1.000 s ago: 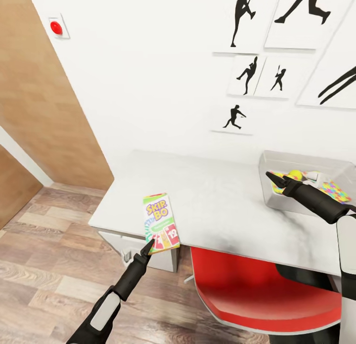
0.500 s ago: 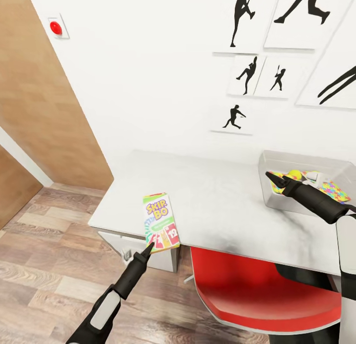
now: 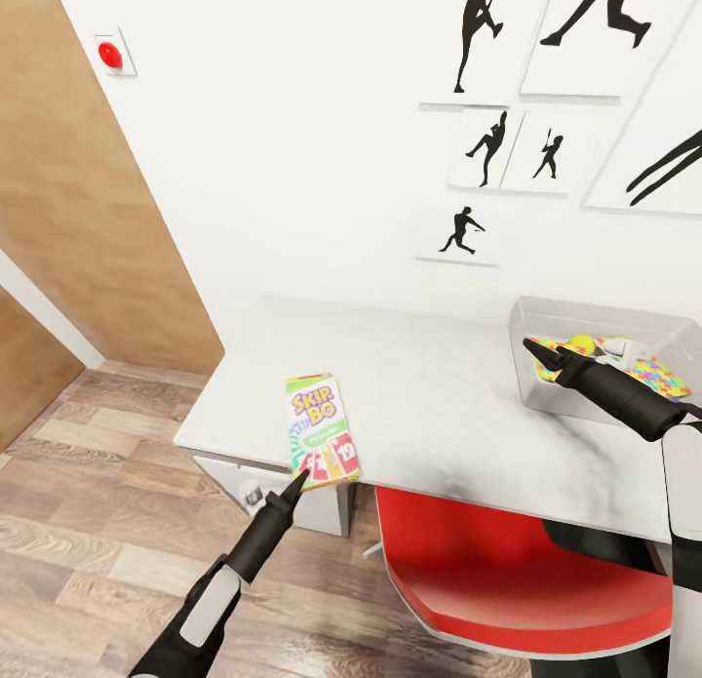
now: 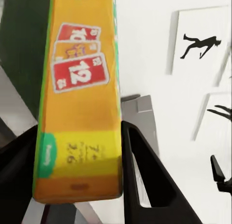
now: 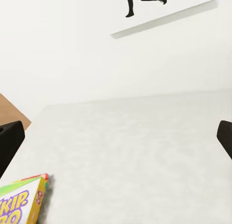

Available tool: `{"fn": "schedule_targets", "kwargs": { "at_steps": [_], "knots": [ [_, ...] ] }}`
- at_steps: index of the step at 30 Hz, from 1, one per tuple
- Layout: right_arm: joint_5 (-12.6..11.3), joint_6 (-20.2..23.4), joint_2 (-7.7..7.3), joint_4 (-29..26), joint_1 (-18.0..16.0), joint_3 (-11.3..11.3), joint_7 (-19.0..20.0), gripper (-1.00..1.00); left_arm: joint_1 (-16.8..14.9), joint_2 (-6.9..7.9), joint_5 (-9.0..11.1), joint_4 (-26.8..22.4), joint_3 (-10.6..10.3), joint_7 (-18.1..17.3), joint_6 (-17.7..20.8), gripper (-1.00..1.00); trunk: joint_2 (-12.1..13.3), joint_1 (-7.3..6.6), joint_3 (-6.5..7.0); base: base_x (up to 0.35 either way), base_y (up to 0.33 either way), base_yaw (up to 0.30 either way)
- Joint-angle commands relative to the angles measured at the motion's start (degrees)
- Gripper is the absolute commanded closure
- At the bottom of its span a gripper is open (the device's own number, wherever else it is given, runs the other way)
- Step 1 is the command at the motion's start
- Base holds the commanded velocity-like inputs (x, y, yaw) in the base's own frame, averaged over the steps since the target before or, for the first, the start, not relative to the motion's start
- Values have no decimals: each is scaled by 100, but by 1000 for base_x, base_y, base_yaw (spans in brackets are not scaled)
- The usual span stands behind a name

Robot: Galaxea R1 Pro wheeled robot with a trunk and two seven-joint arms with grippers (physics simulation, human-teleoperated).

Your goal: Put all the toys in the child's room - the three board games (two on the bed and one on the table), the two jigsaw puzzles on the table, and the tennis ball on the table - inside the toy box on the table in the child's room.

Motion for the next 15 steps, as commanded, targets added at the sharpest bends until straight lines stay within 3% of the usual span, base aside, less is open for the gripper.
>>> {"fn": "schedule_targets", "kwargs": {
  "at_steps": [1,9,11,13,15],
  "knots": [
    [-16,39,1,-2,-6,-8,13,-100,10,3,53,-76,-29,-26,75,100,-9,3,-9,0,0,0],
    [-15,41,-1,-2,34,28,54,-100,99,26,48,-461,-60,-72,309,100,-9,3,-9,0,0,0],
    [-7,36,-13,-2,84,23,341,-100,111,37,49,-530,-57,-87,356,100,-9,3,-9,0,0,0],
    [5,22,-21,-2,114,5,943,-100,130,90,53,-687,-60,-95,482,100,-9,3,-9,0,0,0],
    [12,-13,-23,-2,143,-1,1170,-100,142,110,50,-758,-59,-96,594,100,-9,3,-9,0,0,0]
  ]
}}
